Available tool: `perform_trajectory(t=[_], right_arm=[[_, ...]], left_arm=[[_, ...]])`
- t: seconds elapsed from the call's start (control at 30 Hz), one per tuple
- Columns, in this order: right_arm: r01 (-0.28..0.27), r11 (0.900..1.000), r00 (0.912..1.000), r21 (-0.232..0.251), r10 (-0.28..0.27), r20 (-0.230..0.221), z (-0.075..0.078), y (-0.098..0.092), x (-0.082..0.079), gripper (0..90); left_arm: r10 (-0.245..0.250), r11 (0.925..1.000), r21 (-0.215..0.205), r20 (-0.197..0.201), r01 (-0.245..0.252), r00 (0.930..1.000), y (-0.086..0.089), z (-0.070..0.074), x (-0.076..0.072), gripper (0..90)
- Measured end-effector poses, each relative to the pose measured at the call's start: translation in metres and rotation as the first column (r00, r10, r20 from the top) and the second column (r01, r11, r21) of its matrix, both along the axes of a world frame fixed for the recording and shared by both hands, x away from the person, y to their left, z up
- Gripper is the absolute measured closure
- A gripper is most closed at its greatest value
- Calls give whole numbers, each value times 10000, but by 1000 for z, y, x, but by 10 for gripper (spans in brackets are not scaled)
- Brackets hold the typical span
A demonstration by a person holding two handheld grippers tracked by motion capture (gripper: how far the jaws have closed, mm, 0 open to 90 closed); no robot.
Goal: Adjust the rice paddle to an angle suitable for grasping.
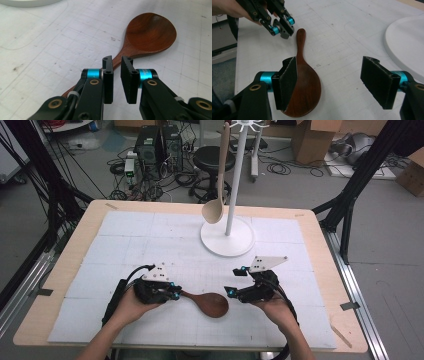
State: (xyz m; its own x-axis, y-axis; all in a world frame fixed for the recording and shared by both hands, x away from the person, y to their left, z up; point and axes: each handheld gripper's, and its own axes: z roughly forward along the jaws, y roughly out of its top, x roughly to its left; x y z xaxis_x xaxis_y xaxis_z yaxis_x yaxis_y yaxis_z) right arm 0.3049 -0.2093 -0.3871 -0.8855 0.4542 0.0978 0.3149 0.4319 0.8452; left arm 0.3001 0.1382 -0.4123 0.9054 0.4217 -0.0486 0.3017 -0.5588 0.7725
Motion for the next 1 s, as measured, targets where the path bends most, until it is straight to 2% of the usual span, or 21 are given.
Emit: perform_trajectory(t=[0.27,0.57,0.7,0.8,1.0], right_arm=[[2,10000,10000,-3,-2,-42,-2,-1,-1,292],[135,9999,9999,91,-135,-101,-2,-8,-2,293],[148,9998,9999,120,-147,-74,-3,-10,-1,292],[216,9997,9997,112,-214,-134,-3,-11,-2,293],[229,9996,9997,184,-227,-121,-3,-13,-1,292]], left_arm=[[552,9981,-281,44,-551,9985,18,0,7,831],[1300,9915,22,-87,-1300,9915,35,-8,19,873],[1493,9888,3,-329,-1494,9882,36,-11,23,872],[1538,9879,250,-394,-1529,9873,38,-14,26,877],[1739,9842,438,-500,-1718,9835,37,-18,30,878]])
